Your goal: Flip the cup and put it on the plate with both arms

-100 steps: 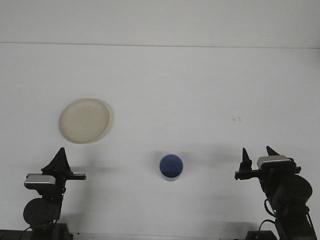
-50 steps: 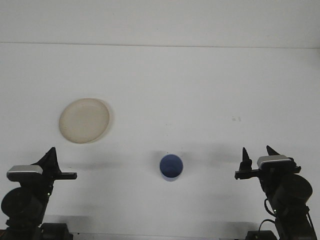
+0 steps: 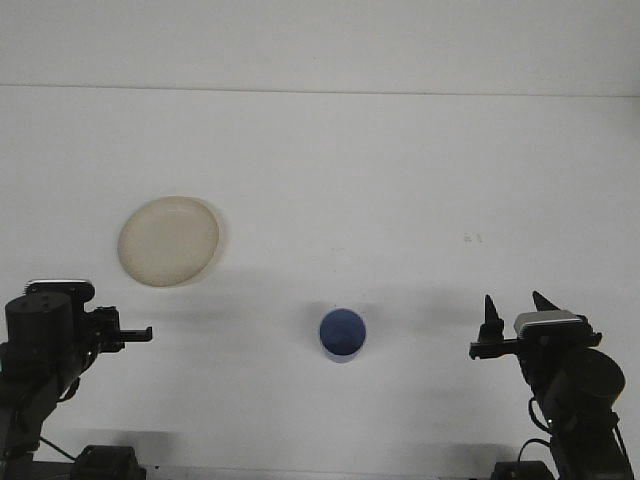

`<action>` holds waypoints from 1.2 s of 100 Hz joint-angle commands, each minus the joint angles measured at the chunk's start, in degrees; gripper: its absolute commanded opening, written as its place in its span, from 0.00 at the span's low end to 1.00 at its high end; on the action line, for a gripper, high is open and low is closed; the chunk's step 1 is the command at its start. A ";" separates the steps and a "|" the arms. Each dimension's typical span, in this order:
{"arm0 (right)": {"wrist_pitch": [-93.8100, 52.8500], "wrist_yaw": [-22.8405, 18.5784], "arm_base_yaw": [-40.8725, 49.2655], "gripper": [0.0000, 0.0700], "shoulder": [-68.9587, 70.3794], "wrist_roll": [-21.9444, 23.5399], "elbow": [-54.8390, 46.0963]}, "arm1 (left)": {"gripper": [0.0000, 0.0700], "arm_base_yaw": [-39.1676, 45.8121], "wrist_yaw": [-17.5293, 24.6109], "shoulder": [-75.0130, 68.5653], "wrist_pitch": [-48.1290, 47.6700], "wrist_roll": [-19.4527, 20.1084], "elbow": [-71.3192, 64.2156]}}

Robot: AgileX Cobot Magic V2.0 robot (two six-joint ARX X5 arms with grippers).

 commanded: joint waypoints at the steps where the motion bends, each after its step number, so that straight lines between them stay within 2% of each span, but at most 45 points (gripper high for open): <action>1: 0.48 0.04 0.04 0.73 0.13 0.04 0.63 | 0.02 -0.09 -0.04 0.87 -0.42 -0.17 0.94; 21: 0.48 0.04 0.04 0.73 0.13 0.04 0.63 | 0.03 -0.11 0.33 1.46 -1.14 -0.42 0.94; 25: 0.50 0.02 0.04 0.73 0.13 0.02 0.63 | 0.07 -0.11 0.33 1.46 -1.25 -0.72 0.96; 29: 0.50 0.04 0.04 0.73 0.13 0.02 0.63 | 0.20 -0.11 0.33 1.46 -1.36 -1.57 0.94; 39: 0.50 0.04 0.04 0.73 0.13 0.02 0.63 | 0.73 -0.11 0.33 1.46 -1.29 -2.08 0.94; 41: 0.50 0.02 0.04 0.73 0.13 0.02 0.63 | 0.80 -0.11 0.33 1.49 -1.22 -2.08 0.94; 44: 0.50 0.04 0.04 0.73 0.13 0.04 0.63 | 0.84 -0.11 0.33 1.49 -1.16 -2.08 0.96; 60: 0.50 0.04 0.04 0.73 0.13 0.04 0.63 | 0.84 -0.28 0.44 1.92 -1.60 -2.62 1.38; 80: 0.50 0.02 0.04 0.73 0.13 0.24 0.63 | 0.82 -4.13 6.01 8.50 -6.23 -4.13 7.65; 99: 0.50 0.02 0.04 0.73 0.13 0.28 0.63 | 0.82 -14.47 8.72 17.27 -6.29 -7.50 14.56; 120: 0.50 -0.09 0.04 0.73 0.13 0.44 0.63 | 0.82 -29.51 8.76 29.07 -4.83 -10.05 21.42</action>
